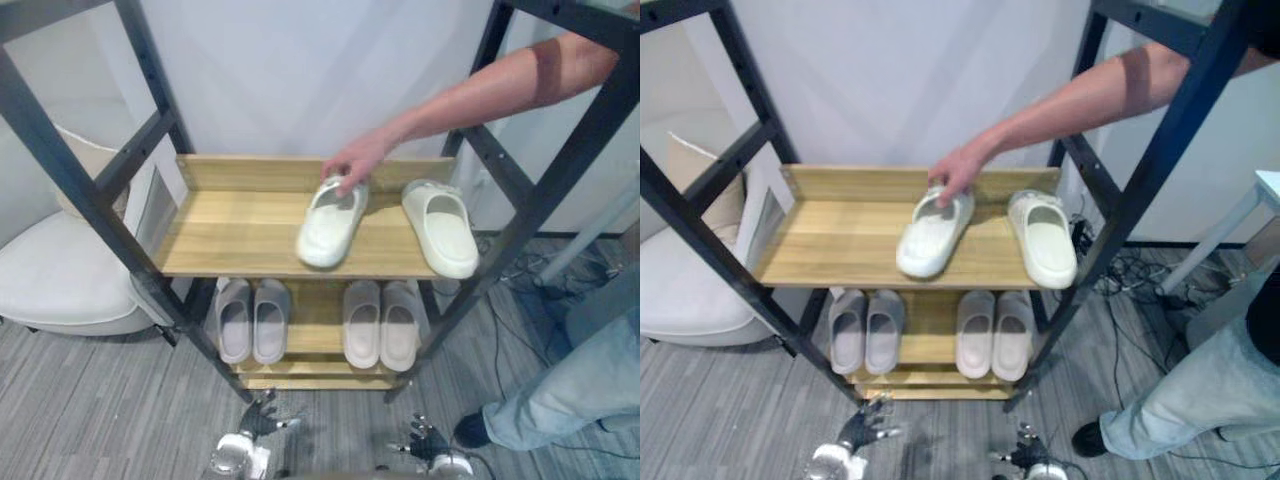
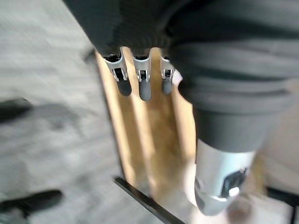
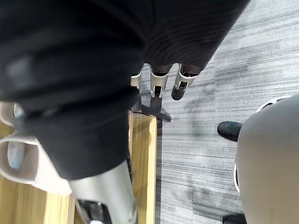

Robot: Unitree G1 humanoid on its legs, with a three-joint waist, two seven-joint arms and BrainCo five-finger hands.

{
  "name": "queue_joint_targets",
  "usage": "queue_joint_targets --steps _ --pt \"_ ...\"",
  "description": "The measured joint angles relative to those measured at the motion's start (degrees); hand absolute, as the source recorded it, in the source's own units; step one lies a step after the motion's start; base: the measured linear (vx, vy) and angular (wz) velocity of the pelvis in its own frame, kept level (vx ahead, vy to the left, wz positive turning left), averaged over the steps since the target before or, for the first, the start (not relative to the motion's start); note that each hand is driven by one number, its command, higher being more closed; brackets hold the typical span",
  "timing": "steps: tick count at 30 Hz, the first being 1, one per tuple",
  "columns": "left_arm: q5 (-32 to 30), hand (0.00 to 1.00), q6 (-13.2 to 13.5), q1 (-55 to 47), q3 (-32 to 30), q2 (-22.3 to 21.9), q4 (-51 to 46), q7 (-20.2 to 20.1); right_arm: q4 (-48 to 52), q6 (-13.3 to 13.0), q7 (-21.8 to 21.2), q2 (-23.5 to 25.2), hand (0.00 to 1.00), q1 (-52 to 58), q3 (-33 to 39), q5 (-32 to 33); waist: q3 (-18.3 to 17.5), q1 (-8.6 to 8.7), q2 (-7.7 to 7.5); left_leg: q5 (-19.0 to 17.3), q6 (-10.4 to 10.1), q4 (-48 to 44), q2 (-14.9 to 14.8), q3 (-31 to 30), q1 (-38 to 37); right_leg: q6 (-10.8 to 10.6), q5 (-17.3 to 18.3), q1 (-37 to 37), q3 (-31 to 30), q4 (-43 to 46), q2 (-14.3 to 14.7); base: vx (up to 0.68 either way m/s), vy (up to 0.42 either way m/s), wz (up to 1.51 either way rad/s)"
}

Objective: Organize the slippers on the shoe rack

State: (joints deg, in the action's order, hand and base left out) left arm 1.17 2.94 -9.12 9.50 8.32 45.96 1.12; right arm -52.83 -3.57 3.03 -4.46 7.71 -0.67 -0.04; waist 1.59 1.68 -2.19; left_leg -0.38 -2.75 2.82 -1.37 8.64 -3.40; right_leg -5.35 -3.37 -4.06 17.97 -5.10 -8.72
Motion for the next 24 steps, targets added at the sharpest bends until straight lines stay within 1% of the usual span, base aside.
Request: queue_joint_targets --steps 5,11,18,21,22,23,24 --pt "-1.95 0.00 -0.91 -0.15 -2.40 -0.23 3.32 2.31 -0.06 0.00 0.43 0.10 0.00 0.11 0.47 0.00 0.05 -0.13 -0.16 -0.05 -0.05 0.08 -0.01 0.30 -0.49 0.07 0.05 -0.29 -0.32 0.00 0.00 -0.01 0.000 -0.01" --pt "-2.24 0.00 -0.91 0.35 -4.09 -1.35 4.85 3.74 -0.05 0.01 0.46 0.09 0.00 0.00 0.63 0.00 0.30 -0.19 0.15 -0.65 -0.61 0.11 -0.06 0.33 -0.84 -0.23 0.60 -0.67 -0.53 0.00 0.05 -0.01 0.000 0.00" --pt "-3.37 0.00 -0.87 0.72 -3.94 -2.03 5.28 3.79 -0.06 0.03 0.47 0.10 0.00 -0.37 0.66 -0.02 0.46 -0.19 0.41 -0.98 -0.84 0.35 -0.07 0.32 -0.88 -0.41 0.77 -0.60 -0.69 0.01 0.12 0.00 0.000 0.00" --pt "-3.39 0.00 -0.87 0.78 -3.57 -2.24 5.15 3.78 -0.06 0.04 0.47 0.15 0.00 -0.36 0.64 -0.02 0.51 -0.17 0.52 -0.89 -0.61 0.31 -0.10 0.34 -0.97 -0.35 0.71 -0.68 -0.77 0.01 0.16 0.01 -0.002 0.00" --pt "-3.38 0.00 -0.87 0.66 -1.83 -2.19 3.86 3.79 -0.06 0.04 0.47 0.15 0.00 -0.35 0.65 -0.02 0.58 -0.12 0.63 -0.96 -0.60 0.27 -0.14 0.32 -1.07 -0.39 0.89 -0.83 -0.81 0.05 0.21 0.03 -0.007 0.01" --pt "-3.38 0.00 -0.88 0.67 -1.42 -2.21 3.56 3.77 -0.06 0.05 0.47 0.14 0.00 -0.33 0.64 -0.02 0.61 -0.12 0.67 -0.99 -0.61 0.27 -0.14 0.31 -1.08 -0.38 0.96 -0.82 -0.81 0.12 0.22 0.06 -0.007 0.03" --pt "-3.38 0.00 -0.83 0.66 0.02 -2.40 1.94 3.65 -0.07 0.06 0.48 0.15 0.00 -0.43 0.65 -0.03 0.95 -0.14 0.99 -1.09 -0.57 0.26 -0.23 0.23 -1.24 -0.28 1.47 -0.56 -0.81 1.27 0.19 0.05 -0.002 0.02"
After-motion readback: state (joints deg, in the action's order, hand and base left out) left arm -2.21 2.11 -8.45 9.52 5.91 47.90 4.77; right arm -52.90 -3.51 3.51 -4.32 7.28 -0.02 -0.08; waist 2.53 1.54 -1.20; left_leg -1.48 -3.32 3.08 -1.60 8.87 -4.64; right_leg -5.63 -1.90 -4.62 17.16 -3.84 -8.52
